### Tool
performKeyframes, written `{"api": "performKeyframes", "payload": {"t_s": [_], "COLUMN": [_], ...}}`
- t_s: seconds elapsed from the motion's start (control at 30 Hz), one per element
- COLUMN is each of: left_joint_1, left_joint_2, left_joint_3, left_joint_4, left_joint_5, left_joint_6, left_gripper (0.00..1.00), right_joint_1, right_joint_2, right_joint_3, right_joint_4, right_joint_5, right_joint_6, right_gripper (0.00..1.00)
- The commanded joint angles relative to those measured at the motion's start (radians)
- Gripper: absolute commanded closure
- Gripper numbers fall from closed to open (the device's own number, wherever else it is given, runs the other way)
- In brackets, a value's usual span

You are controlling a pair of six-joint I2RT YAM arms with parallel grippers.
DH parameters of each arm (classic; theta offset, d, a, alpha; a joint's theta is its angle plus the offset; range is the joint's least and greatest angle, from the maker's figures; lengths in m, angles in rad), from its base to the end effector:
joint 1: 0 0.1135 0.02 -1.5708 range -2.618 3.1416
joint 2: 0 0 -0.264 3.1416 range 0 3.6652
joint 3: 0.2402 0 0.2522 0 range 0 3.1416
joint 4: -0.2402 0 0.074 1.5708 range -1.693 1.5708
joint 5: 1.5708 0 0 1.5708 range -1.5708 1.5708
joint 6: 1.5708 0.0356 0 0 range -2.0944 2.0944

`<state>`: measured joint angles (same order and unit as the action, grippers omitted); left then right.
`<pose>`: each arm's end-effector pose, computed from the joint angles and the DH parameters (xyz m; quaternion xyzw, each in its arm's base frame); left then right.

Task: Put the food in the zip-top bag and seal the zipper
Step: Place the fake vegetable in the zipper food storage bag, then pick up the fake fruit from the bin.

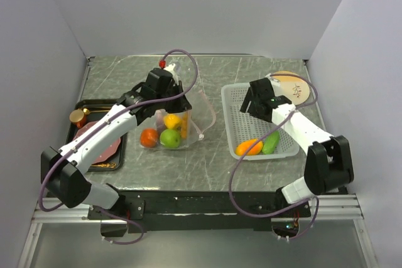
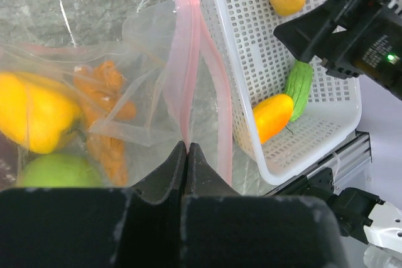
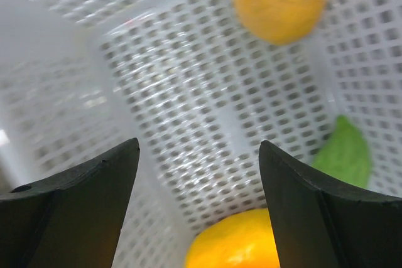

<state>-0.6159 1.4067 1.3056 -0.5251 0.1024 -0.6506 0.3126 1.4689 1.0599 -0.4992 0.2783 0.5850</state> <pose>0.2553 -0.1851 0.3448 0.0079 0.8896 -0.3056 0.3393 0.2964 0.0855 0.2484 0.1719 0.9217 0.0216 0.3471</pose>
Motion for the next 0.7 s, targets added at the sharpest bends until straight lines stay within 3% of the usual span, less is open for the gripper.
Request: {"api": "performKeyframes", "payload": {"t_s": [0.0, 0.17, 0.3, 0.67], "left_joint_1": [0.002, 0.002, 0.002, 0.002], "left_joint_2": [-0.006, 0.001, -0.003, -0.035], "left_joint_3": [0.026, 0.029, 0.024, 0.003], "left_joint_4": [0.005, 0.005, 0.014, 0.019], "left_joint_5": [0.013, 0.017, 0.019, -0.009], "left_joint_6": [0.019, 0.023, 0.026, 0.037], "left_gripper": [0.99, 0.99, 0.99, 0.99], "right_joint_1": [-0.027, -0.072, -0.105, -0.178], "right_joint_2": [0.054, 0.166, 0.241, 0.283], "right_joint_3": [0.040, 0.135, 0.169, 0.198], "right_joint_4": [0.007, -0.007, 0.007, 0.051], "right_joint_5": [0.191, 0.202, 0.122, 0.038], "right_joint_6": [-0.023, -0.024, -0.020, -0.059], "right_gripper": [0.16, 0.15, 0.15, 0.14]}}
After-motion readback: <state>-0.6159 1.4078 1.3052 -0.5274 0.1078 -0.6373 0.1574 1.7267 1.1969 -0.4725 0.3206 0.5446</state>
